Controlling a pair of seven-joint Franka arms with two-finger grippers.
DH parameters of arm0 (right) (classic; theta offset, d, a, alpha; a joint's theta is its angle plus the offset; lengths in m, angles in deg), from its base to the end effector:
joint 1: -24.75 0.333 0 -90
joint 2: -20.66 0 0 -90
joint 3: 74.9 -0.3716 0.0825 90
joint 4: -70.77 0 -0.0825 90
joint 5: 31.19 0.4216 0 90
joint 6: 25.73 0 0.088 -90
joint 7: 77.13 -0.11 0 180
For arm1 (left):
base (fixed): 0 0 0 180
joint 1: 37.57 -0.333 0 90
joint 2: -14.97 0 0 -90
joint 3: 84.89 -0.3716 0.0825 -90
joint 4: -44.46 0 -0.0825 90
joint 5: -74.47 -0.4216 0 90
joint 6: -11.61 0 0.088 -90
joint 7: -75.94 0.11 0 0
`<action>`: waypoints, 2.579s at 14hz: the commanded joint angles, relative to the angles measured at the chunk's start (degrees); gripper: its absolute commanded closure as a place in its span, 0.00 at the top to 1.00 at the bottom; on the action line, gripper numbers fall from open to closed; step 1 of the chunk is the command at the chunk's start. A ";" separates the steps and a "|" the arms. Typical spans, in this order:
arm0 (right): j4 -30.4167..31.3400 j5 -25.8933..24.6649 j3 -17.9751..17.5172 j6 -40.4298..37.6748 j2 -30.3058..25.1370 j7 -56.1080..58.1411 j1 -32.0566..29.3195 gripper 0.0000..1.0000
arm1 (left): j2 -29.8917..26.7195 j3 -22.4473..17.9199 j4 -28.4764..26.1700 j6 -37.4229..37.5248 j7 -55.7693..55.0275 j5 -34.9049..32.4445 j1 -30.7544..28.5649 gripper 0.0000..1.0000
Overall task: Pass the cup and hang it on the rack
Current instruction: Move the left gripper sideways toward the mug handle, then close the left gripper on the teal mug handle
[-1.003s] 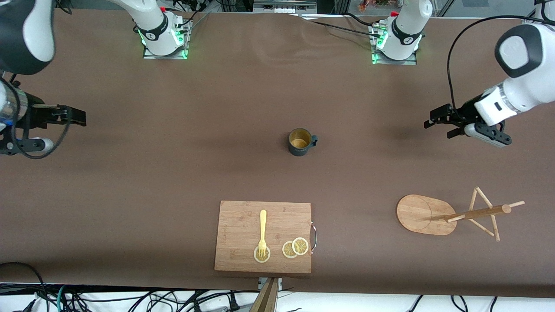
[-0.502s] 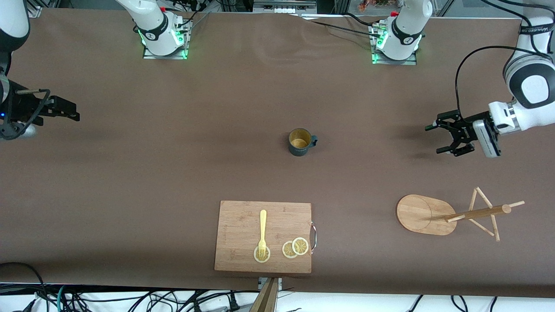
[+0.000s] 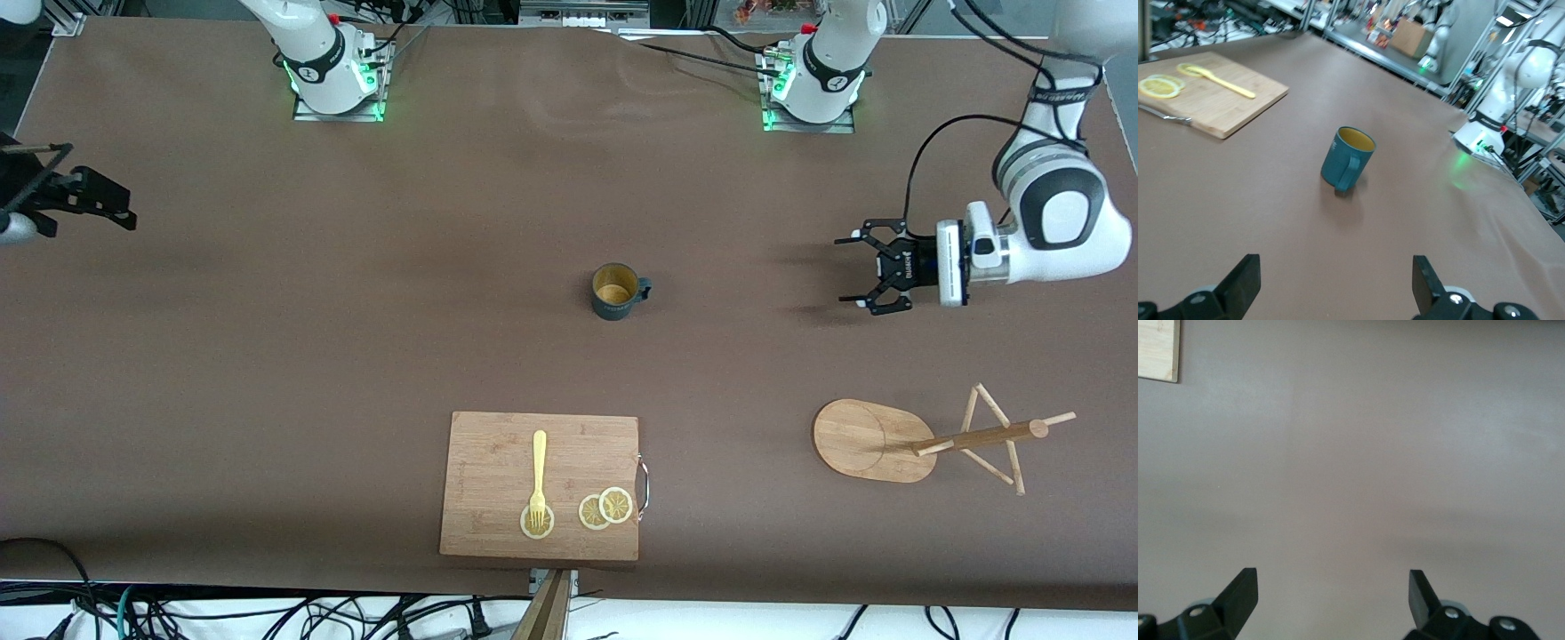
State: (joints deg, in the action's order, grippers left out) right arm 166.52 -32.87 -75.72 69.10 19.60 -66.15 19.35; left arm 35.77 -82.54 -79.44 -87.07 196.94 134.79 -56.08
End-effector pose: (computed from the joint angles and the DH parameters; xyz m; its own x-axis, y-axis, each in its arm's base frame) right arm 0.5887 -0.0501 0.6441 0.9935 0.1138 -0.0033 0.1139 -0.9931 0.0294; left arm 0.5432 0.0712 0.2442 0.4054 -0.3814 0.8308 -0.9124 -0.1124 0.3936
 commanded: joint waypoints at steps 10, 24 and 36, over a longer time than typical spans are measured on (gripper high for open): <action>0.05 1.16 4.51 -5.09 -0.44 -0.52 2.15 1.00 | 17.16 1.78 4.98 1.31 29.80 25.08 12.86 1.00; -0.13 1.25 3.99 -5.61 -0.52 -0.61 2.42 1.00 | 24.55 4.67 4.19 -0.90 40.88 34.15 19.03 1.00; -0.13 1.33 3.90 -5.61 -0.52 -0.61 2.50 1.00 | 27.19 7.49 3.22 -1.25 48.89 42.24 22.19 1.00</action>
State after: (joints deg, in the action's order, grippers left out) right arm 166.67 -32.26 -72.06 64.28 19.47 -66.22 21.42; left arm 62.29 -75.02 -75.56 -89.57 234.15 173.79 -34.82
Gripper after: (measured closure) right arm 0.000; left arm 0.000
